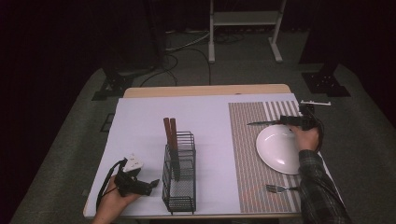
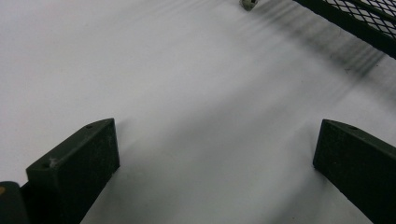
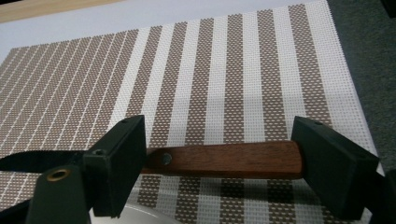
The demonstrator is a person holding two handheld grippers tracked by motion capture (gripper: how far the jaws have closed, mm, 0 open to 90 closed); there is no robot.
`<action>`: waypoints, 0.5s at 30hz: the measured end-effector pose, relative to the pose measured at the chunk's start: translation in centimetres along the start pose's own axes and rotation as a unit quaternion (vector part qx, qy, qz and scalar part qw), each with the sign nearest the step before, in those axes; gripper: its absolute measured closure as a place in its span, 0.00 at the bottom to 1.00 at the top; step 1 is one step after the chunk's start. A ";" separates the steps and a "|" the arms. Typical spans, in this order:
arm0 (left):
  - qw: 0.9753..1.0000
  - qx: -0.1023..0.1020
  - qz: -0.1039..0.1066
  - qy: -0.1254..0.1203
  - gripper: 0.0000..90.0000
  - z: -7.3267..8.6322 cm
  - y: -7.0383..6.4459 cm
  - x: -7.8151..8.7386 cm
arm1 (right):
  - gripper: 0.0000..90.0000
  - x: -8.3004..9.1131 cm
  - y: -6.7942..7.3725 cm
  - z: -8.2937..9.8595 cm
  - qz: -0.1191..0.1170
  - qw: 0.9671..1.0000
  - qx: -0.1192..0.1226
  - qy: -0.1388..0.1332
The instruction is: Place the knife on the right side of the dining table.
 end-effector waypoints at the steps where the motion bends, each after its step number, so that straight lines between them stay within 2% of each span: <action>1: 1.000 0.000 0.000 0.000 0.00 0.0 0.0 0.0 | 0.20 0.0 0.0 0.0 0.005 1.000 0.001 0.001; 6: 1.000 0.000 0.000 0.000 0.00 0.0 0.0 0.0 | 0.20 0.2 -0.2 0.0 0.009 1.000 0.001 -0.003; 11: 1.000 0.000 0.000 0.000 0.00 0.0 0.0 0.0 | 0.20 0.9 0.2 0.1 0.015 1.000 0.015 -0.016; 15: 1.000 0.000 0.000 0.000 0.00 0.0 0.0 0.0 | 0.20 1.7 1.2 0.5 0.024 0.998 0.053 -0.022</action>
Point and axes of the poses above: each handheld gripper's, and its own axes: x roughly backward along the jaws, z roughly out of its underside, y roughly to its left, the point moved 3 cm from there along -x, roughly forward along the jaws, and after that the axes turned 10 degrees about y, right-handed, at the moved point
